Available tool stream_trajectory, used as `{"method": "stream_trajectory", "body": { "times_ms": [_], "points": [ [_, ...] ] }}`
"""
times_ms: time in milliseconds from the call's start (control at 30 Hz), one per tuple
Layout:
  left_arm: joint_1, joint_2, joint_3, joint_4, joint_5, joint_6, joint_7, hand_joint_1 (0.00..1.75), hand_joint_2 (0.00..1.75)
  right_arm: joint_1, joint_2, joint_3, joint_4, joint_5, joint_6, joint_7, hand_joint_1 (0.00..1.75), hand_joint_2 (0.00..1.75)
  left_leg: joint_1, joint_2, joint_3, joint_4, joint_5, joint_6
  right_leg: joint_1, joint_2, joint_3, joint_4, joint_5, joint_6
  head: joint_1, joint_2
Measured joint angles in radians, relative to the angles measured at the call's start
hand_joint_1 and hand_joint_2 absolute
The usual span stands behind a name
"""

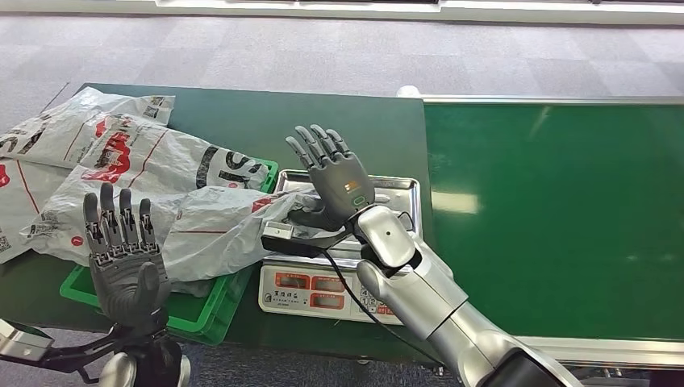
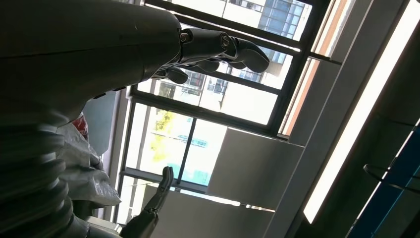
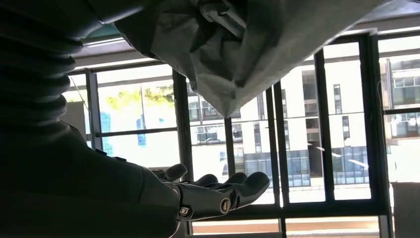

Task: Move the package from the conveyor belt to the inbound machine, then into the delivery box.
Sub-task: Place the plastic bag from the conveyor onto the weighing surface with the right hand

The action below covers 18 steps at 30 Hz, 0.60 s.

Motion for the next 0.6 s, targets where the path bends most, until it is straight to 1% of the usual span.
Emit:
{"method": "stream_trajectory", "body": {
  "times_ms": [100, 167, 233, 333, 433, 500, 600],
  "points": [
    [0.002, 0.000, 0.000, -0.002, 0.000, 0.000, 0.000, 0.00, 1.75, 0.000, -0.001, -0.003, -0.009, 0.002, -0.006, 0.003, 0.00, 0.00, 0.000, 0.000, 0.000, 0.000, 0.000, 0.000, 0.000, 0.000, 0.000, 0.000, 0.000, 0.000, 0.000, 0.000],
    [0.004, 0.000, 0.000, -0.003, 0.000, 0.001, 0.000, 0.00, 1.75, 0.008, -0.004, -0.013, -0.032, -0.013, -0.055, 0.007, 0.00, 0.00, 0.000, 0.000, 0.000, 0.000, 0.000, 0.000, 0.000, 0.000, 0.000, 0.000, 0.000, 0.000, 0.000, 0.000],
    [0.010, 0.000, 0.001, -0.006, -0.001, 0.001, 0.000, 0.00, 1.75, 0.018, -0.010, -0.041, -0.090, -0.042, -0.112, 0.006, 0.00, 0.00, 0.000, 0.000, 0.000, 0.000, 0.000, 0.000, 0.000, -0.001, 0.000, 0.000, 0.000, 0.000, 0.000, 0.000],
    [0.016, -0.001, 0.002, -0.010, -0.002, 0.001, 0.000, 0.00, 1.75, 0.024, -0.024, -0.092, -0.188, -0.061, -0.112, -0.003, 0.00, 0.00, 0.000, 0.000, 0.000, 0.000, 0.000, 0.000, 0.000, 0.000, 0.000, 0.000, 0.000, 0.000, 0.000, 0.000],
    [0.016, -0.002, 0.003, -0.012, -0.003, 0.002, 0.000, 0.00, 1.75, 0.035, -0.030, -0.115, -0.238, -0.074, -0.118, -0.015, 0.00, 0.00, 0.000, 0.000, 0.000, 0.000, 0.000, 0.000, 0.000, 0.000, 0.000, 0.000, 0.000, 0.000, 0.000, 0.000],
    [0.016, -0.002, 0.004, -0.012, -0.006, 0.006, 0.000, 0.00, 1.75, 0.049, -0.031, -0.131, -0.273, -0.151, -0.186, -0.065, 0.00, 0.00, 0.000, 0.000, 0.000, 0.000, 0.000, 0.000, 0.000, -0.001, -0.001, 0.000, 0.000, 0.000, 0.000, 0.000],
    [0.017, -0.003, 0.006, -0.014, -0.017, 0.019, 0.000, 0.00, 1.75, 0.095, -0.032, -0.187, -0.396, -0.409, -0.323, -0.229, 0.00, 0.00, 0.000, -0.001, 0.000, 0.000, 0.000, 0.000, 0.000, -0.002, 0.000, 0.000, 0.000, 0.000, 0.000, 0.000]
  ]
}}
